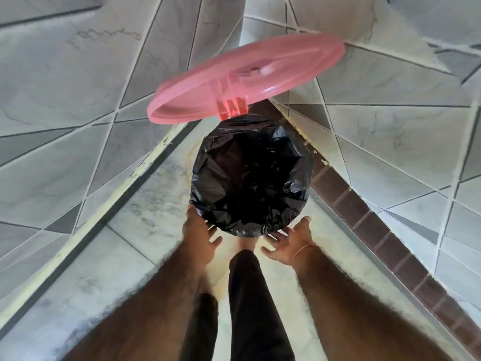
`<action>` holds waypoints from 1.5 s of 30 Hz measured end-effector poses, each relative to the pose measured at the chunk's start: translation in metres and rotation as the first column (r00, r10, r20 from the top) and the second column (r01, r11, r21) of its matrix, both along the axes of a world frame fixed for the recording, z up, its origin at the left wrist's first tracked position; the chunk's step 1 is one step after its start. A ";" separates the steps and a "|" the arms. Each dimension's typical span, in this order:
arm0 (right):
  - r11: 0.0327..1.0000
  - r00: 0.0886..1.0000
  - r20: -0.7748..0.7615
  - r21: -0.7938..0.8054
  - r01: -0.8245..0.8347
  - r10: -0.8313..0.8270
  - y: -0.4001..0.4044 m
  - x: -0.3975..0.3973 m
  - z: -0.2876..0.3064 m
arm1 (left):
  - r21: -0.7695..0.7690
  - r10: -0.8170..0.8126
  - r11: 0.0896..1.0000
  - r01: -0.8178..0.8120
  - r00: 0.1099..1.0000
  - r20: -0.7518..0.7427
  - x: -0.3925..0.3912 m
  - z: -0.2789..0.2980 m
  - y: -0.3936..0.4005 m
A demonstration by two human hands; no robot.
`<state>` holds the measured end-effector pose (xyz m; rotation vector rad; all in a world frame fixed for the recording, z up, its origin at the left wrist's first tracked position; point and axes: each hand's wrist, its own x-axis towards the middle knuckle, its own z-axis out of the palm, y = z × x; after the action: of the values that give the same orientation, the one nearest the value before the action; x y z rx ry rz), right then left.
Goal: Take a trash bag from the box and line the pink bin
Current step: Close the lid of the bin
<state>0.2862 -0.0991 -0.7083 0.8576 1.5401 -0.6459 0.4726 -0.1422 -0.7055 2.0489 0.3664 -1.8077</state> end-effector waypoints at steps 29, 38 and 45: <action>0.477 0.248 -0.808 0.047 -0.878 0.535 -0.074 -0.045 0.122 | -0.281 -0.339 0.815 0.506 0.811 0.477 0.002 0.104 -0.035; -0.276 -0.471 -0.649 0.386 -0.881 0.597 -0.024 0.002 0.058 | -0.059 -0.700 0.060 0.996 0.084 0.709 -0.010 0.061 -0.001; -0.573 -0.699 -0.490 0.406 -0.712 0.521 -0.020 0.009 0.055 | 0.111 -0.640 -0.456 0.883 -0.411 0.649 -0.007 0.051 0.002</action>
<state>0.2955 -0.1195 -0.6533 -1.6464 1.8117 0.5317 0.4659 -0.1405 -0.6544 1.9684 -2.7078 -1.1926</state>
